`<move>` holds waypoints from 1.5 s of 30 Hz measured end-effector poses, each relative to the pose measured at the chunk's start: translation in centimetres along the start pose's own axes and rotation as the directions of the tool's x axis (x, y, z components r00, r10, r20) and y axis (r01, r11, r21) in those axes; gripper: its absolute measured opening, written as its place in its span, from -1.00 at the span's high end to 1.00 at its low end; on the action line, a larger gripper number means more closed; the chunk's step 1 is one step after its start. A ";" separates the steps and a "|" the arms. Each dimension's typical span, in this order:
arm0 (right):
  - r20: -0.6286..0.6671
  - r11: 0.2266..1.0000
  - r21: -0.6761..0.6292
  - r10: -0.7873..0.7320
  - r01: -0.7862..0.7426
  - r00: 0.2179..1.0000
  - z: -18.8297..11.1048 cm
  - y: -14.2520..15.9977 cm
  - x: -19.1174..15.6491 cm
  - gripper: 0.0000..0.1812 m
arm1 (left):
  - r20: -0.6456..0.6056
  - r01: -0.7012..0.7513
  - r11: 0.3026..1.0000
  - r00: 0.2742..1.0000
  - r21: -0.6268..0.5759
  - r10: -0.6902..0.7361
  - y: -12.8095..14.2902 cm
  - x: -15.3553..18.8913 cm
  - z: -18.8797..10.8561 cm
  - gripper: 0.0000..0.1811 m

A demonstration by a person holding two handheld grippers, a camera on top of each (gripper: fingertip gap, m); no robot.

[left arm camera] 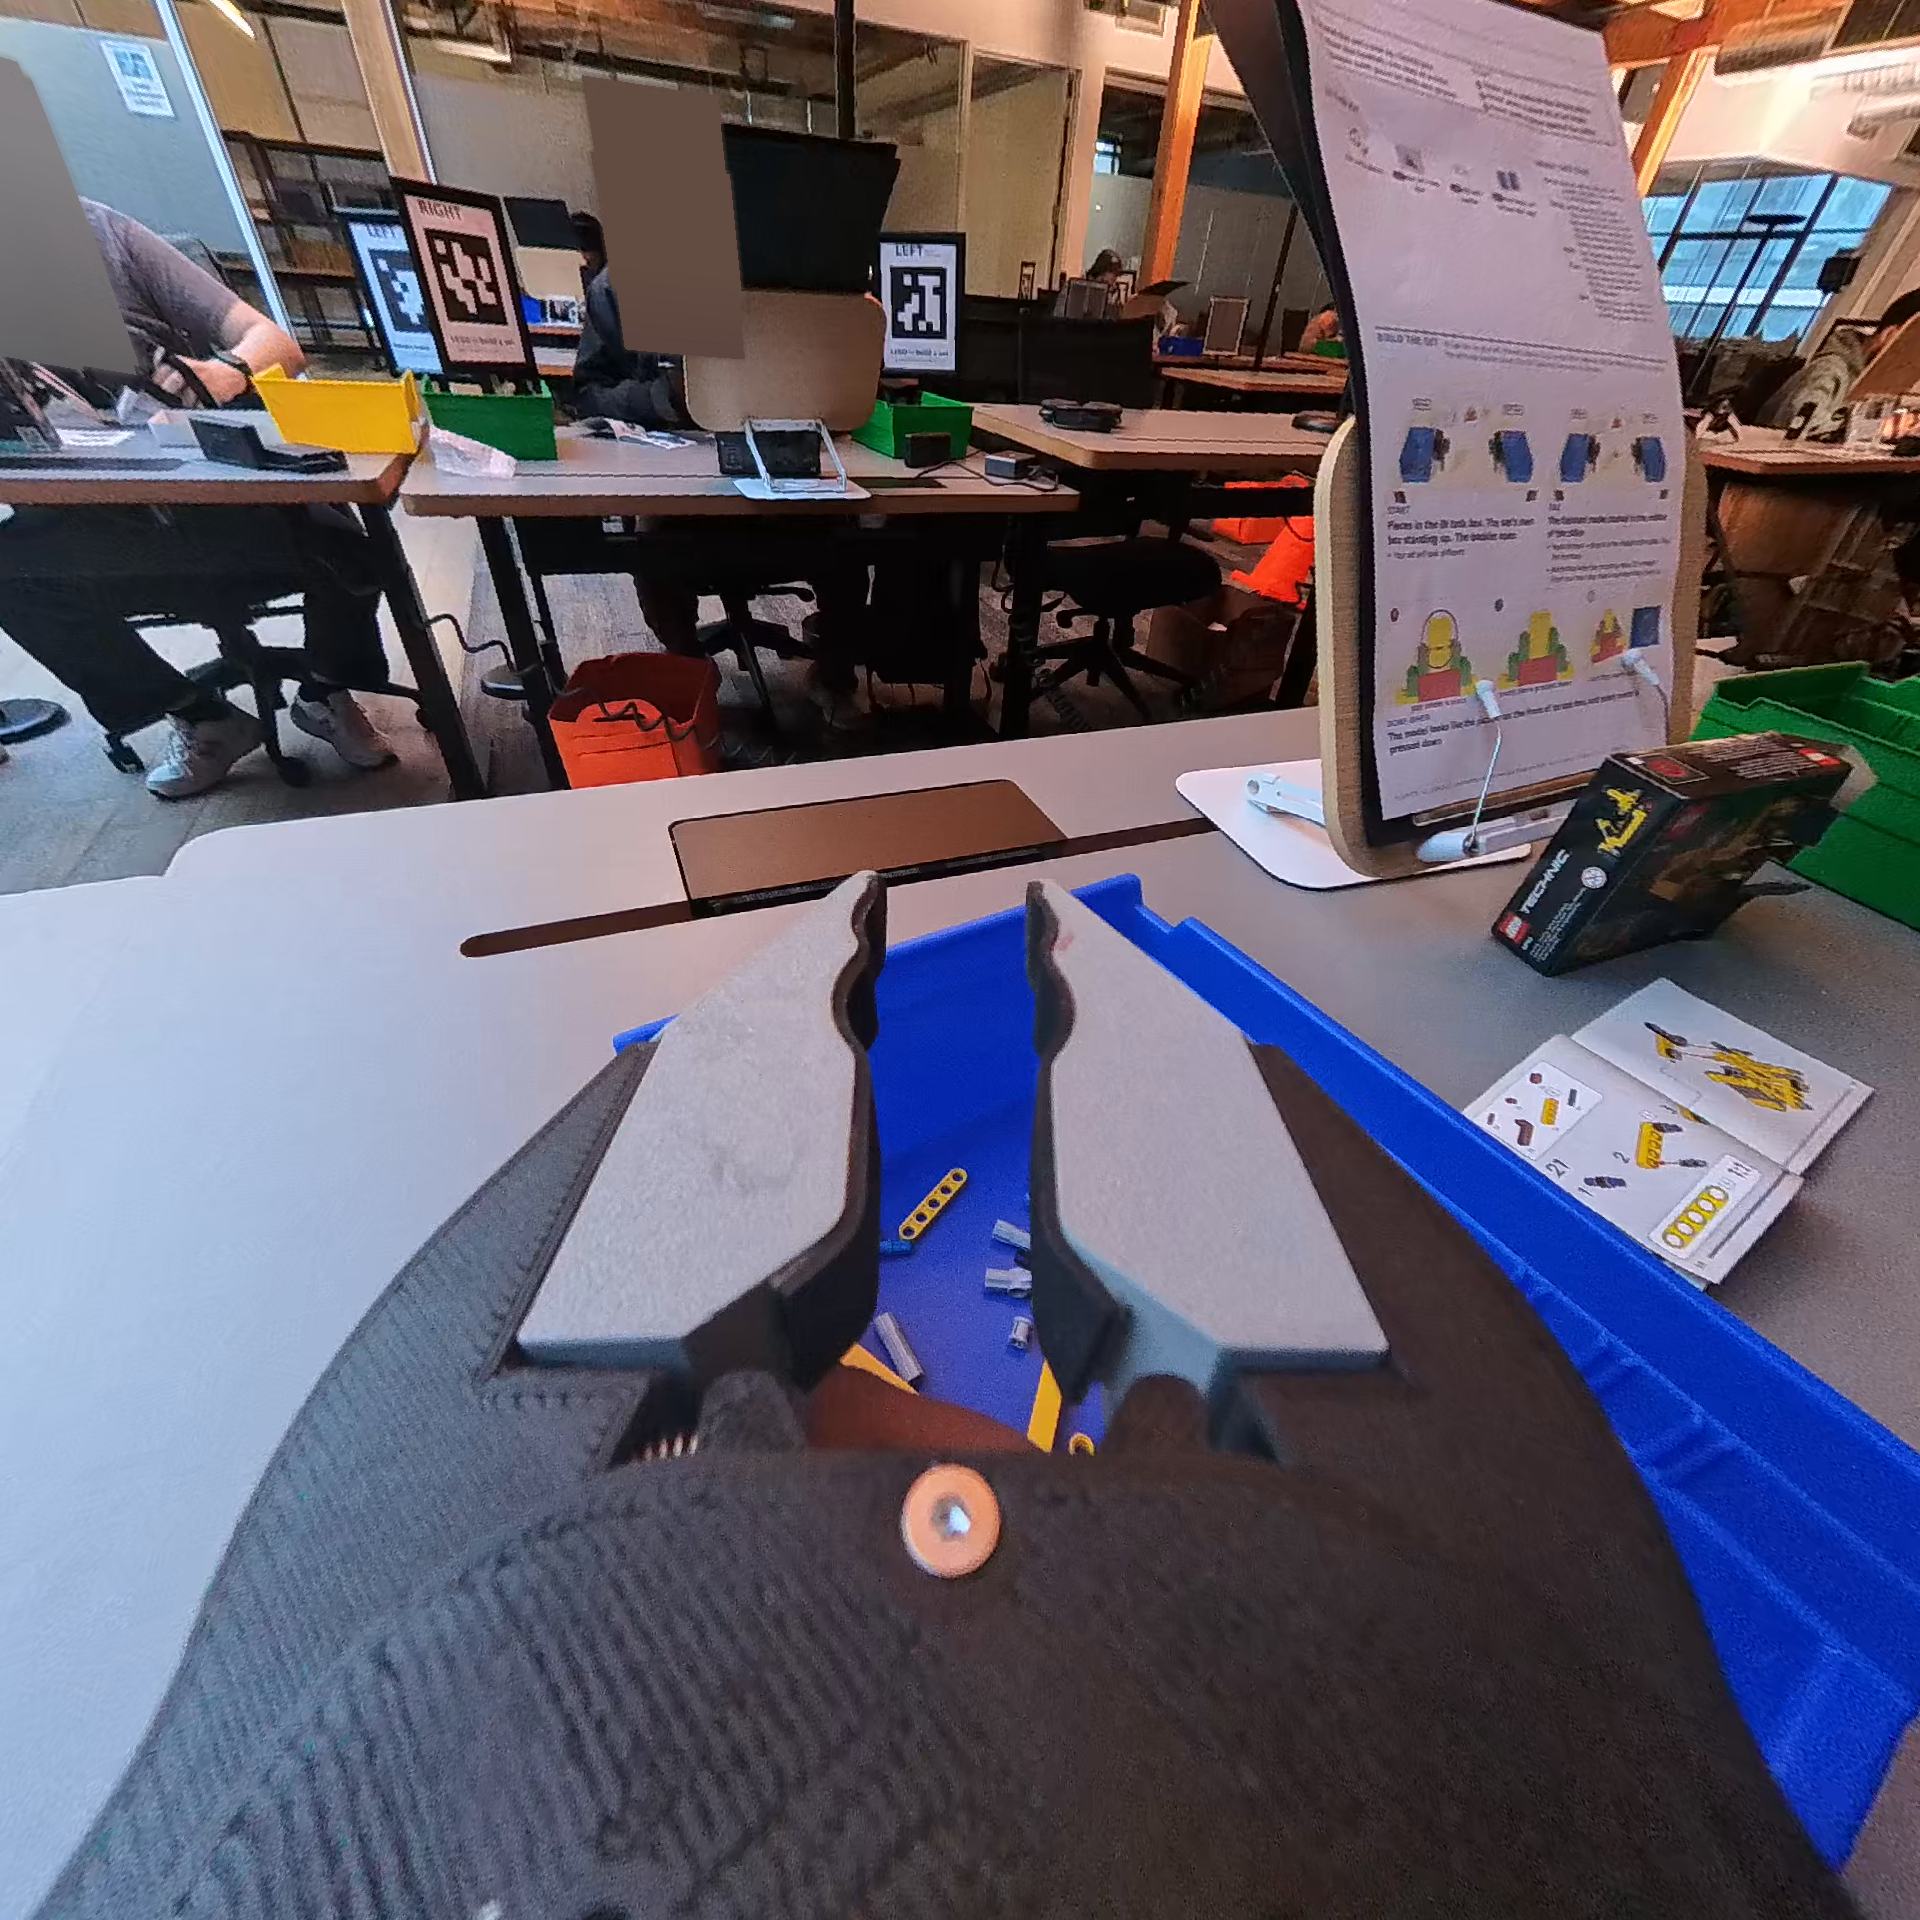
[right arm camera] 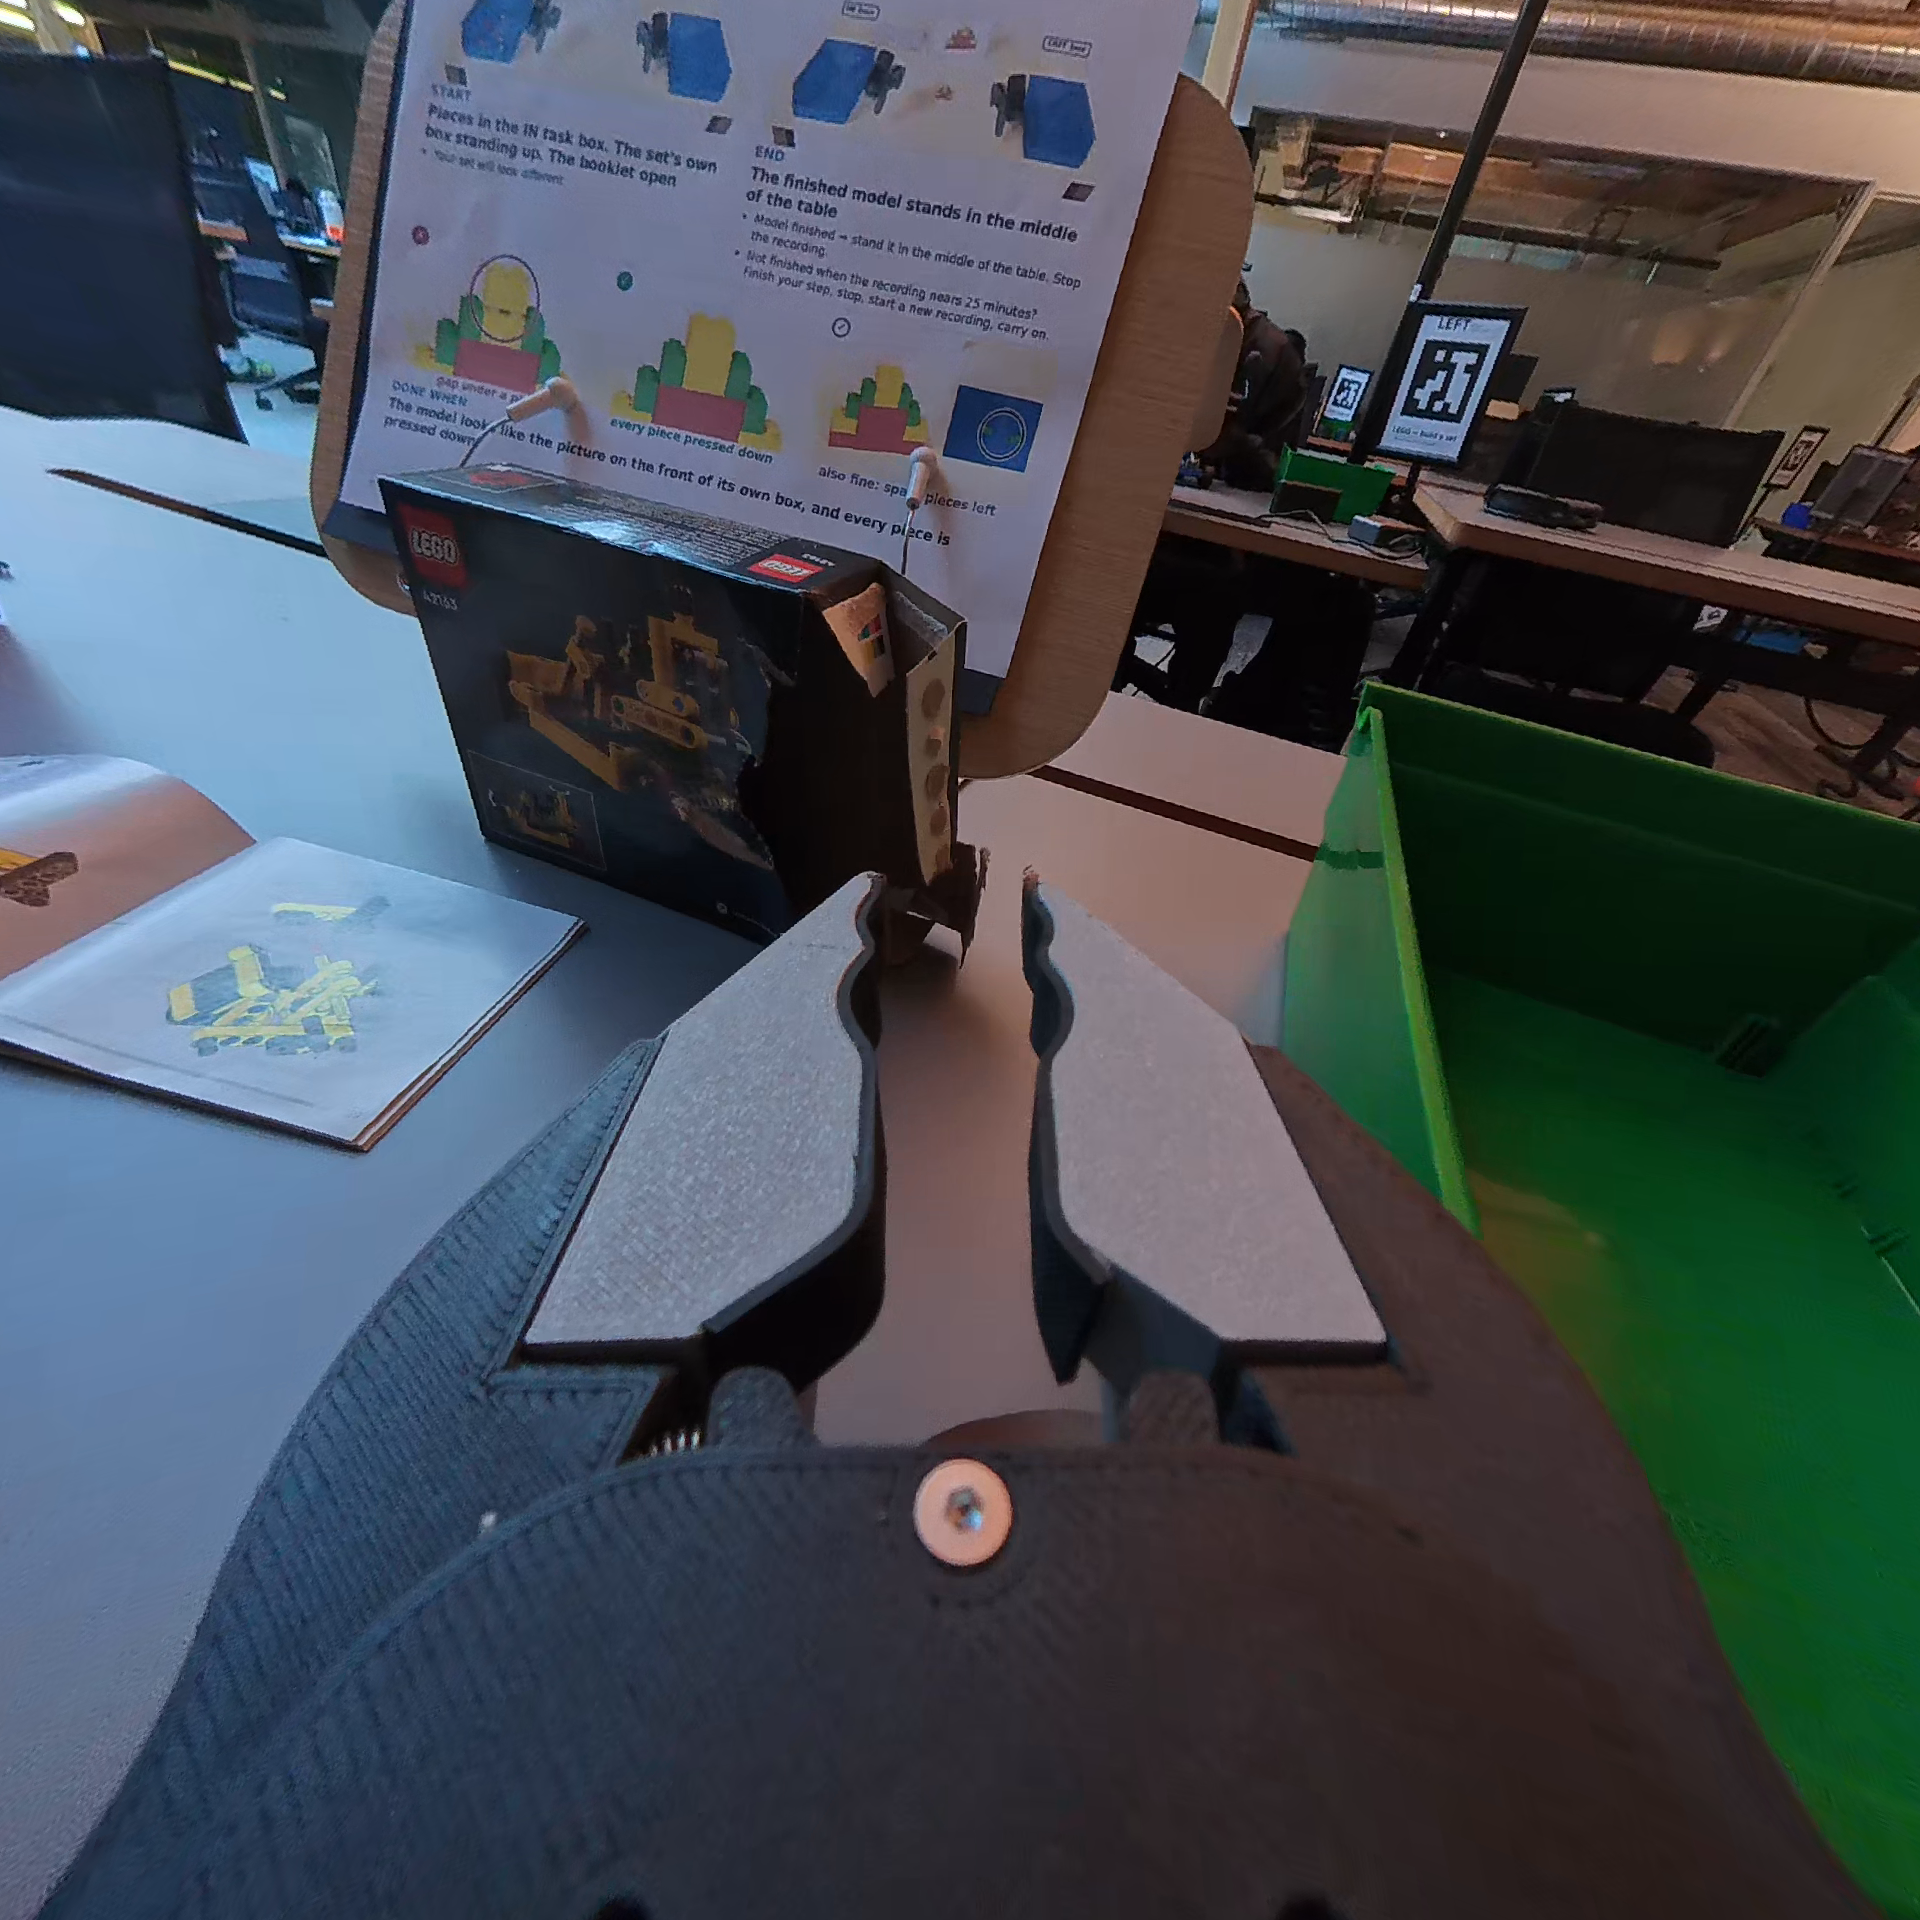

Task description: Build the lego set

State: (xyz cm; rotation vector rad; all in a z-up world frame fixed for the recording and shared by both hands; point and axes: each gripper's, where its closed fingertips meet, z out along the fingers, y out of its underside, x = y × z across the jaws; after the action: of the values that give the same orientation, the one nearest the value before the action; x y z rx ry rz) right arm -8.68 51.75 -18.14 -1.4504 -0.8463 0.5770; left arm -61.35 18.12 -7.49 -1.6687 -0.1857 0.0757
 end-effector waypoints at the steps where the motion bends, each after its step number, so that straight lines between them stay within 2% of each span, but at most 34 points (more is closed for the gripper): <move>1: -0.002 1.000 0.001 -0.002 0.002 1.000 0.0 0.0 0.0 0.76 | -0.001 -0.002 1.000 1.000 0.000 0.002 0.0 0.0 0.0 0.73; 45: 0.002 1.000 -0.001 -0.023 0.023 1.000 0.0 0.0 -0.3 0.76 | 0.029 -0.024 0.999 0.999 -0.046 0.025 0.6 0.0 0.4 0.73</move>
State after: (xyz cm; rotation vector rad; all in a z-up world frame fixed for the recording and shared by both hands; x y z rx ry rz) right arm -8.87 51.53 -18.16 -1.4394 -0.8639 0.5602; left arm -61.37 18.48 -8.14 -1.7159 -0.1909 0.1154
